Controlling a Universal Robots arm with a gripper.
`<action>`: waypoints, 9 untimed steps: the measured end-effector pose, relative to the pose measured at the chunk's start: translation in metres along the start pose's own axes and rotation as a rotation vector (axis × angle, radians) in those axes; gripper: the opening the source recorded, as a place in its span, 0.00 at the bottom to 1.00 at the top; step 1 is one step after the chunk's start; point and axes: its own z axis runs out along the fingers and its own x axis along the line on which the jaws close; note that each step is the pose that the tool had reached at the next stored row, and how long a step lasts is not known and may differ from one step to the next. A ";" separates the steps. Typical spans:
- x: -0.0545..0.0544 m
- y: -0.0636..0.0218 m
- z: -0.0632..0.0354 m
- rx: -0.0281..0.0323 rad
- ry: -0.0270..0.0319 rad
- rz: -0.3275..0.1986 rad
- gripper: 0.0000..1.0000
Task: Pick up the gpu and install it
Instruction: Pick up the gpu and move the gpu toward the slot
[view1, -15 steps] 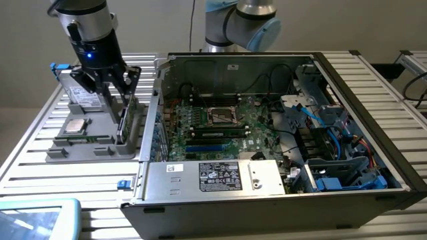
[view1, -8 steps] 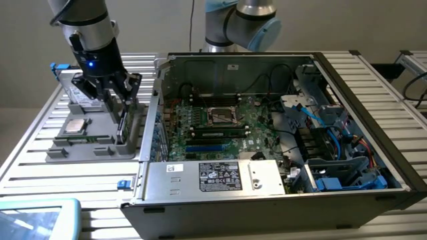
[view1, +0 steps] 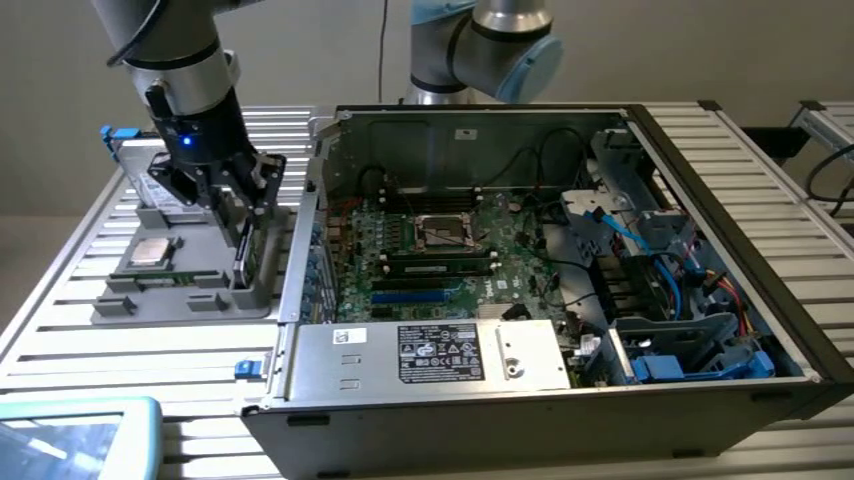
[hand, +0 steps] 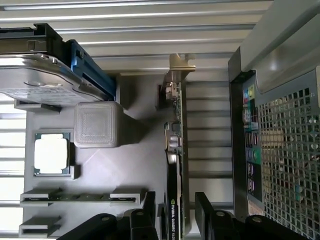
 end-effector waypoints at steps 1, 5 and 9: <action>0.000 -0.0001 0.0017 -0.0004 0.0001 0.000 0.46; 0.000 -0.0008 0.0089 -0.0059 0.0003 -0.002 0.52; -0.001 -0.0014 0.0149 -0.0186 0.0010 -0.006 0.52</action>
